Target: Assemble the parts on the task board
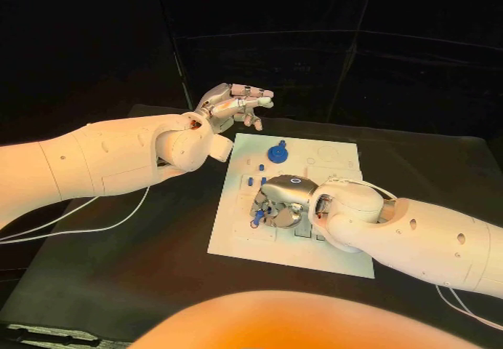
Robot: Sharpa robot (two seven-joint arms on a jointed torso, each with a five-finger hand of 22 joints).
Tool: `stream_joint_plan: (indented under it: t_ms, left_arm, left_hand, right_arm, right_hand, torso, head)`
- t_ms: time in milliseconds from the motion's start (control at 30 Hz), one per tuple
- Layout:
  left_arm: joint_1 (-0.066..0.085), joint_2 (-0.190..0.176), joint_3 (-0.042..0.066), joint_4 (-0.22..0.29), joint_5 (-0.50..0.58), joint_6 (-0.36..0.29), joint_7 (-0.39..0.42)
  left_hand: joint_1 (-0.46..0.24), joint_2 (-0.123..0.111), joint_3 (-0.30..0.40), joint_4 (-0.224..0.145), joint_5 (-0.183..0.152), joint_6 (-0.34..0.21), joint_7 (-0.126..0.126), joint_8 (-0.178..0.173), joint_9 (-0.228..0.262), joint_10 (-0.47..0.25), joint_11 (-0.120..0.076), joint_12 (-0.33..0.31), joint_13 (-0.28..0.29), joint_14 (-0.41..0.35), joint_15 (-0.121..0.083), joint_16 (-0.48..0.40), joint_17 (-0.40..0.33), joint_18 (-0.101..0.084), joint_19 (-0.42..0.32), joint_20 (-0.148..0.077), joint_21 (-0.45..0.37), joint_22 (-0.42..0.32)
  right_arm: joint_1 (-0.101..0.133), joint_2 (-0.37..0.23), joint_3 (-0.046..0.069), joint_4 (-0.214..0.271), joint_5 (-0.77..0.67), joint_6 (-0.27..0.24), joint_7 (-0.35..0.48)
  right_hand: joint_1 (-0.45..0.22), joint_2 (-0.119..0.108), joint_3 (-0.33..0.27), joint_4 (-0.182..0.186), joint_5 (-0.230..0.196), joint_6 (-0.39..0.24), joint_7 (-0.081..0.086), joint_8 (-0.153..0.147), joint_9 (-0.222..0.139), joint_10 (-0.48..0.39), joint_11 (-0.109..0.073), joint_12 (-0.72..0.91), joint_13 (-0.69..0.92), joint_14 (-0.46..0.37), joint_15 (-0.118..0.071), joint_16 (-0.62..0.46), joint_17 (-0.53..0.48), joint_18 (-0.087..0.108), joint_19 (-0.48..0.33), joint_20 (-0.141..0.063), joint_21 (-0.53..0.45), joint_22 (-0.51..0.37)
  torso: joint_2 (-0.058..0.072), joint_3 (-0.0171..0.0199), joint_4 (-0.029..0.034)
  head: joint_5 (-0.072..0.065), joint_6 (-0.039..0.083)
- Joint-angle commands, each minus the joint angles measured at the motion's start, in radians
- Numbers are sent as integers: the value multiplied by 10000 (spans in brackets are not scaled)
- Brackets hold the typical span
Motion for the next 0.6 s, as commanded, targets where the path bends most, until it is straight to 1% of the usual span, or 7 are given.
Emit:
stream_joint_plan:
  t_ms: [33, 167, 300, 433, 600]
  left_arm:
    - [14, 19, 6, -18, 11, 143, 28]
    - [14, 23, 6, -32, 11, 141, 23]
    - [14, 32, 6, -39, 11, 144, 17]
    - [14, 36, 6, -50, 11, 145, 16]
    - [14, 48, 6, -57, 11, 154, 16]
  left_hand:
    - [-78, 9, -70, -5, 37, -47, -2, 68, -8, -74, 4, 54, -14, -56, -7, 43, -9, 123, -21, 34, -53, -9]
    - [-81, 14, -73, -1, 36, -52, 0, 71, -8, -81, 6, 61, -14, -60, -5, 48, -7, 123, -22, 35, -56, -10]
    - [-81, 14, -73, -1, 36, -52, 0, 71, -8, -81, 6, 61, -14, -60, -5, 48, -7, 123, -22, 35, -56, -10]
    - [-81, 14, -73, -1, 36, -52, 0, 71, -8, -81, 6, 61, -14, -60, -5, 48, -7, 123, -22, 35, -56, -10]
    - [-81, 14, -73, -1, 36, -52, 0, 71, -8, -81, 6, 61, -14, -60, -5, 48, -7, 123, -22, 35, -56, -10]
  right_arm:
    - [-57, 4, -31, 14, -223, 278, -62]
    - [-100, 15, -32, 49, -228, 213, -51]
    - [-125, 21, -32, 71, -228, 68, -65]
    - [-141, 25, -32, 90, -266, -85, -59]
    - [-159, 52, -32, 110, -325, -195, -35]
  right_hand:
    - [-3, -67, 46, 8, 36, 70, -9, 43, 12, 12, 22, 10, 15, 40, -48, 24, 10, 57, -25, -49, 56, 14]
    - [-9, -68, 47, 9, 34, 74, -11, 44, 13, 15, 21, 10, 17, 40, -48, 25, 11, 57, -26, -48, 58, 15]
    - [-12, -64, 51, 11, 36, 78, -12, 44, 13, 17, 20, 9, 18, 39, -48, 22, 1, 57, -28, -48, 59, 16]
    - [-14, -62, 53, 12, 37, 81, -13, 45, 14, 18, 19, 9, 19, 38, -48, 19, -7, 57, -29, -48, 60, 17]
    - [-14, -62, 53, 12, 37, 81, -13, 45, 14, 18, 19, 9, 19, 38, -48, 19, -7, 57, -29, -48, 60, 17]
  torso:
    - [4, -2, 13]
    - [2, -2, -9]
    - [2, -2, 4]
    - [1, 1, -3]
    - [2, -2, 8]
  head:
    - [10, 1]
    - [46, 1]
    - [36, 1]
    - [50, 1]
    - [52, 1]
